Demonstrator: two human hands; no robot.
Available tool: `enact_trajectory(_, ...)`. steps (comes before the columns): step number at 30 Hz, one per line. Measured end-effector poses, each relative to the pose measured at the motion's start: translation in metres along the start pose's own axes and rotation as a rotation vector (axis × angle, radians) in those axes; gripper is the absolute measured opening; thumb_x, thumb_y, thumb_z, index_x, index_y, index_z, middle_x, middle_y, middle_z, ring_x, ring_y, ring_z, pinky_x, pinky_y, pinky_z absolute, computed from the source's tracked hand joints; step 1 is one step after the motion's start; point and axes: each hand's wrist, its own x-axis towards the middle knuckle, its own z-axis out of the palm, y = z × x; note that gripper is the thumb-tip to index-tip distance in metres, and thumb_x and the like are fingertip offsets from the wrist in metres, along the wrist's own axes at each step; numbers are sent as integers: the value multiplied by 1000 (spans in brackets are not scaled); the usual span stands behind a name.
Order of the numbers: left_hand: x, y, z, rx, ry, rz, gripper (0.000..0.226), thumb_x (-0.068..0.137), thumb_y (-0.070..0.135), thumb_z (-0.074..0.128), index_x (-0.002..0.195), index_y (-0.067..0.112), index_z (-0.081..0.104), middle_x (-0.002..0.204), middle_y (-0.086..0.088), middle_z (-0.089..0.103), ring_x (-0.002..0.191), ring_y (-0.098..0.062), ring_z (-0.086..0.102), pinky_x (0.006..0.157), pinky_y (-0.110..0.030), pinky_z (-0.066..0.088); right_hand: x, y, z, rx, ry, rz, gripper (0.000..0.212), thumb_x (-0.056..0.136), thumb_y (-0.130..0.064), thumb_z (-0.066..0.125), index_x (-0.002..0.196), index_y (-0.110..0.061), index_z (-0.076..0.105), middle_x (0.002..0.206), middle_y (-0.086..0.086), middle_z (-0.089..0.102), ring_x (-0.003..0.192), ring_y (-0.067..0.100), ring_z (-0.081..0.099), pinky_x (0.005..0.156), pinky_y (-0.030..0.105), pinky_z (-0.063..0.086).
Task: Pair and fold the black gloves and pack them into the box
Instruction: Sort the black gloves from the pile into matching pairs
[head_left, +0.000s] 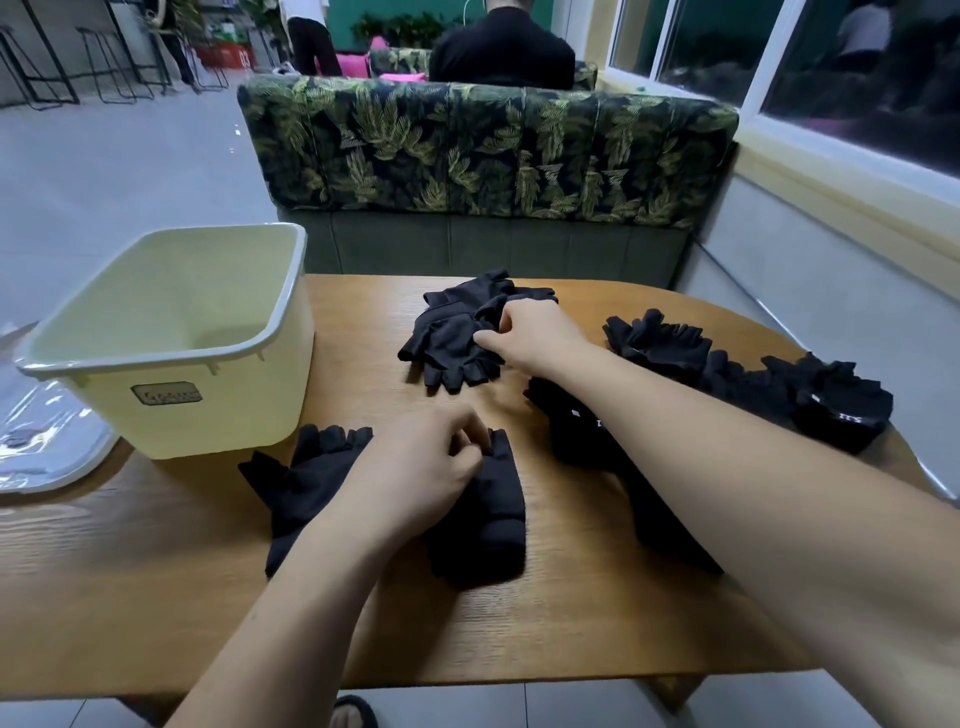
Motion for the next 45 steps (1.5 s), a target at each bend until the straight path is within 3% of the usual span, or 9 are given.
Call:
enact_trajectory(4,1,-5,-4,-7,21,-8,14,95,24,62,94,34,72,85,12,71,83,-6,67,81,-37,58,12,-2,15,-21,88,50,46,93,-64,61,97,-18,58,98,0,64,93,28,61,68,35,46)
enact_trajectory(10,-2,-6,-12,-5,51,-22,12,97,23,63,96,30,73,89,10,72,88,-10,67,85,-37,58,19,-2,12,162,179,38,13,99,-32,57,94,-20,55,104,4,65,99,31,59,72,35,41)
enact_trajectory(15,-4,-7,-15,-51,68,-55,10,98,27,65,95,33,72,88,13,72,88,-5,67,84,-36,58,4,8,-19,397,263,54,17,97,-28,55,90,-14,61,84,3,65,82,26,58,63,35,41)
enact_trajectory(23,-4,-7,-24,-137,129,-107,9,99,27,67,95,32,74,90,11,74,84,-5,69,62,-14,50,-62,23,-60,820,211,36,17,98,-21,60,92,-5,60,77,4,54,72,19,47,66,35,36)
enact_trajectory(25,-4,-5,-23,-211,150,-110,8,101,31,66,97,32,74,92,9,74,83,-5,69,56,-9,48,-88,26,-63,947,149,35,17,99,-21,62,90,-7,60,80,9,57,76,22,53,70,38,40)
enact_trajectory(29,-2,0,-13,-476,148,-136,17,104,48,61,106,34,71,99,10,79,93,-8,74,80,-28,55,-143,28,-67,1194,59,32,16,103,-18,60,87,-16,64,86,10,67,82,27,68,75,45,55)
enact_trajectory(34,-1,19,8,-847,-80,-251,44,102,58,57,128,23,65,114,2,80,100,-15,79,92,-35,58,-197,36,-61,1544,-40,19,8,107,-12,52,101,-12,59,90,12,62,82,24,64,71,40,55)
enact_trajectory(39,-3,27,16,-1170,-260,-245,56,98,45,65,144,13,62,139,-13,70,118,-28,69,98,-39,52,-205,37,-58,1555,-46,3,10,107,-11,51,100,-11,58,90,15,59,82,28,59,74,46,50)
enact_trajectory(45,-1,15,0,-1278,-98,-144,14,93,13,72,107,14,75,115,-11,74,102,-22,69,92,-38,54,-202,51,-52,1363,15,36,13,106,-10,58,96,-10,66,96,13,70,91,26,66,78,37,59)
